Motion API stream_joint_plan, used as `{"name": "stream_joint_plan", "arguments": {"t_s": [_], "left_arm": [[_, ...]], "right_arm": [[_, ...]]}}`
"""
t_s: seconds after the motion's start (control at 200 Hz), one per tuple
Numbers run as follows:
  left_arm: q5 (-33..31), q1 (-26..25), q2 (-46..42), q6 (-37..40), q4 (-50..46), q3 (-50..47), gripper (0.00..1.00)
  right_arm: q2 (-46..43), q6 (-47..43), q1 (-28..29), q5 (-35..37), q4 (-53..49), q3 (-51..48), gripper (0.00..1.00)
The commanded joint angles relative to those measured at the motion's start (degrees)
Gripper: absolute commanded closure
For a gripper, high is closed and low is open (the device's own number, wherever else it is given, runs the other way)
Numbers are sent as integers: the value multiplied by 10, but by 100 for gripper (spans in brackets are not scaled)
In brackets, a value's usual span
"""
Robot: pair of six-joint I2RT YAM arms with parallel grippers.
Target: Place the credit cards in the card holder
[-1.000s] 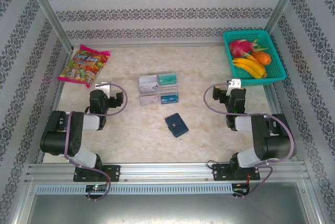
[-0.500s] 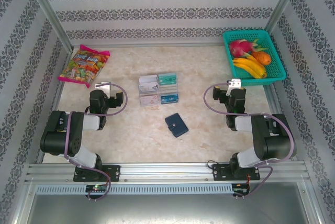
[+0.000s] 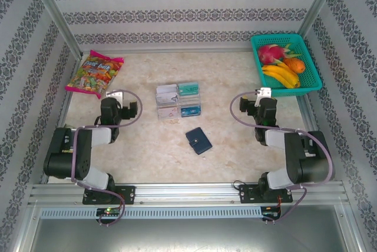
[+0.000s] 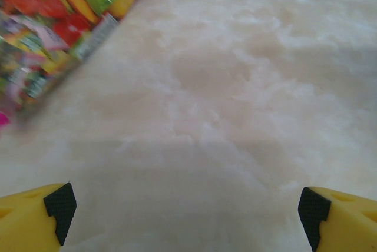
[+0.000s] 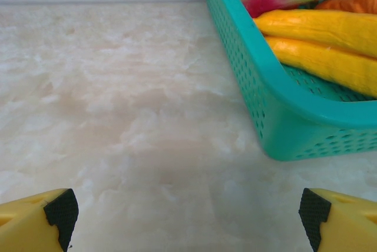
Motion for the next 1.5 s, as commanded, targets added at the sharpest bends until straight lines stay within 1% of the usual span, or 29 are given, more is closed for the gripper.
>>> {"name": "stream_joint_plan", "arguments": {"t_s": [0.0, 0.075, 0.16, 0.21, 0.28, 0.365, 0.42, 0.49, 0.59, 0.669, 0.704, 0.769, 0.824, 0.914, 0.999, 1.049, 1.124, 1.329, 1.409, 1.494], "left_arm": [[-57, 9, -54, -55, -185, 110, 1], [-5, 9, -66, -82, -219, 138, 1], [37, 8, -87, -147, -274, 160, 1], [65, 7, -102, -177, -302, 166, 1], [103, 0, -131, -190, -336, 160, 1], [142, -7, -177, -193, -400, 160, 1], [166, -11, -211, -193, -440, 158, 1], [198, -16, -256, -198, -477, 149, 1], [251, -30, -304, -232, -498, 128, 1], [264, -64, -322, -256, -499, 111, 1], [260, -84, -324, -259, -496, 105, 1], [253, -121, -319, -267, -483, 91, 1], [250, -147, -308, -272, -469, 83, 1], [253, -193, -285, -273, -456, 91, 1], [241, -241, -262, -263, -450, 97, 1], [248, -259, -243, -257, -445, 99, 1], [269, -274, -215, -254, -437, 104, 1], [283, -317, -158, -248, -435, 128, 1], [309, -333, -116, -248, -437, 143, 1], [335, -346, -73, -270, -409, 147, 1]], "right_arm": [[-77, 14, -5, 9, -150, 82, 2], [-108, 37, -5, -32, -202, 108, 2], [-127, 78, -1, -95, -348, 169, 2], [-138, 98, 15, -126, -421, 192, 2], [-160, 115, 59, -143, -492, 203, 2], [-179, 146, 125, -142, -570, 208, 2], [-180, 162, 169, -156, -609, 209, 2], [-169, 189, 229, -148, -652, 209, 2], [-144, 230, 314, -133, -667, 194, 4], [-119, 246, 368, -107, -665, 189, 4], [-108, 256, 378, -98, -663, 188, 4], [-89, 268, 390, -100, -653, 187, 8], [-72, 271, 402, -94, -647, 193, 9], [-41, 275, 421, -93, -657, 212, 18], [-19, 285, 441, -91, -656, 212, 23], [-11, 293, 448, -91, -648, 207, 27], [-4, 302, 450, -97, -637, 197, 29], [16, 304, 450, -92, -649, 210, 29], [34, 301, 448, -90, -657, 221, 29], [47, 301, 436, -105, -648, 221, 30]]}}
